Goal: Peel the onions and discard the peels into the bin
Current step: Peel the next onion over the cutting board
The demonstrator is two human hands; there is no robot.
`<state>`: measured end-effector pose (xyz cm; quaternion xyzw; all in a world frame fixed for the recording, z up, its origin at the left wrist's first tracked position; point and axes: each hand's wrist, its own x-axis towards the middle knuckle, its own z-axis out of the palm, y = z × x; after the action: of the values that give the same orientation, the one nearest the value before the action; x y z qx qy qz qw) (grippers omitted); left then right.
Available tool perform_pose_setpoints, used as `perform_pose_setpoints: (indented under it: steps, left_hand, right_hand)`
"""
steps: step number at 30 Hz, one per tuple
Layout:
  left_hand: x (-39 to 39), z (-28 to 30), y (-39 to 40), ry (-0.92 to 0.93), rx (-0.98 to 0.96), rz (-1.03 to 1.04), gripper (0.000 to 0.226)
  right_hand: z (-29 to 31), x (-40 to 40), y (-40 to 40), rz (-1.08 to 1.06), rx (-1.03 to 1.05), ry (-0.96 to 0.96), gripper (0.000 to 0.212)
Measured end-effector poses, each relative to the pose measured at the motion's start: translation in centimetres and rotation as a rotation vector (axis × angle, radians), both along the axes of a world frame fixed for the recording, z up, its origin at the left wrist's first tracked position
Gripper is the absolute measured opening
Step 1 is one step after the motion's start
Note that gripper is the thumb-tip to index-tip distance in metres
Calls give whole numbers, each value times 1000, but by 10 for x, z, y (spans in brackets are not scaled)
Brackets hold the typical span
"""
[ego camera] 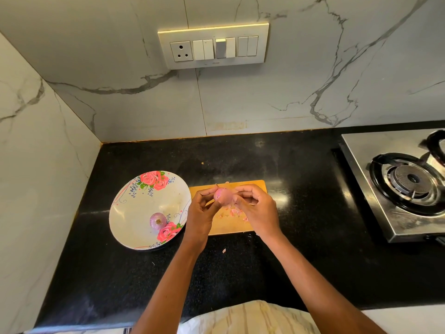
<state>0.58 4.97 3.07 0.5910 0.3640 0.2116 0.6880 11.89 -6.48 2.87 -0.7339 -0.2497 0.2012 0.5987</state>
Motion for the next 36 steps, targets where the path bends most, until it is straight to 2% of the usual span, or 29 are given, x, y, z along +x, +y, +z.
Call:
perform_pose_setpoints:
  steps: [10,15,17,19,21,26,29,33,36]
  left_hand:
    - [0,0,-1,22,2,-27,43]
    - [-5,10,-4,-60,-131,-51,69]
    - [-6,12,-2,-81,-157,-66,61]
    - [-6,13,-1,-111,-191,-56,43]
    - [-5,12,0,-118,-205,-48,35]
    - [-5,9,0,-77,-167,-67,38]
    - [-5,7,0,-45,-123,-83,45]
    - [-5,5,3,-24,-73,-84,46]
    - [-5,3,6,-12,-38,-84,48]
  right_hand:
    - [6,-2,5,-18,-60,-89,26]
    - [-7,13,1,-63,-181,-104,10]
    - [-12,18,0,-34,-240,-109,7]
    - [-14,18,0,-5,-269,-97,15]
    - [-15,17,1,15,-270,-61,19]
    - [-17,18,2,91,-282,-72,21]
    - [-13,17,2,134,-303,-142,26]
    - [-14,18,3,158,-296,-185,8]
    - [-14,17,3,163,-260,-140,15]
